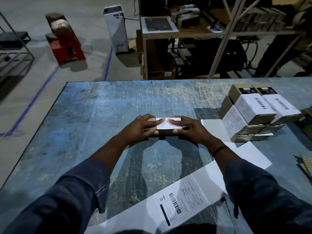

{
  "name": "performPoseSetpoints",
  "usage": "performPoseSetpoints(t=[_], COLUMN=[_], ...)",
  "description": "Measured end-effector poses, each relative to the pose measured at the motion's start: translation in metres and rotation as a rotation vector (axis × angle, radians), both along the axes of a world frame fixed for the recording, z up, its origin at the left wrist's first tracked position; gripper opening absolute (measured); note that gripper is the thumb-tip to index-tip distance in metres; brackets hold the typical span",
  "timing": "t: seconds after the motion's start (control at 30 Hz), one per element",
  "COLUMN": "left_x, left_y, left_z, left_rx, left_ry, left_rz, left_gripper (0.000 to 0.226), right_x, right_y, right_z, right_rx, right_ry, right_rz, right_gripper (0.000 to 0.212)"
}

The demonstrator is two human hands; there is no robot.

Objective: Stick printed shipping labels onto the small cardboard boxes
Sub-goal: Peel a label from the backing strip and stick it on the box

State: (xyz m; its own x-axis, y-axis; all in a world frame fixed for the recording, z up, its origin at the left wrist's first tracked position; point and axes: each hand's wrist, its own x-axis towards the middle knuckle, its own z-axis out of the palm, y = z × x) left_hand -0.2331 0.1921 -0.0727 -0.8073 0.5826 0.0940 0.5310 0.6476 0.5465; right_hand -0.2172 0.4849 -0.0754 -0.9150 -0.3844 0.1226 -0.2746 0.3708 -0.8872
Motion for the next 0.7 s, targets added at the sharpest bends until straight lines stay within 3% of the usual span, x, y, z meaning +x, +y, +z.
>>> performPoseSetpoints(t=[0.17,0.3,0.4,0.53,0.7], left_x=[0.003,0.015,0.020,0.017,0.016], left_y=[0.003,0.009,0.015,0.034,0.043], left_z=[-0.003,-0.009,-0.007,0.005,-0.002], left_rx=[0.020,0.149,0.286,0.497,0.576], left_ry=[0.037,0.118,0.038,-0.089,-0.121], left_rz=[0.052,0.084,0.146,0.305,0.435], left_gripper=[0.039,0.040,0.041,0.030,0.037], right_x=[0.006,0.016,0.022,0.012,0.008], right_y=[-0.008,-0.012,-0.016,-0.031,-0.041], right_z=[-0.003,-0.009,0.000,0.008,0.000], right_rx=[-0.080,-0.071,-0.115,-0.256,-0.276], right_ry=[-0.006,0.010,-0.071,-0.115,-0.140], right_rz=[-0.107,-0.155,-0.210,-0.264,-0.388], right_gripper=[0.034,0.034,0.034,0.017,0.029])
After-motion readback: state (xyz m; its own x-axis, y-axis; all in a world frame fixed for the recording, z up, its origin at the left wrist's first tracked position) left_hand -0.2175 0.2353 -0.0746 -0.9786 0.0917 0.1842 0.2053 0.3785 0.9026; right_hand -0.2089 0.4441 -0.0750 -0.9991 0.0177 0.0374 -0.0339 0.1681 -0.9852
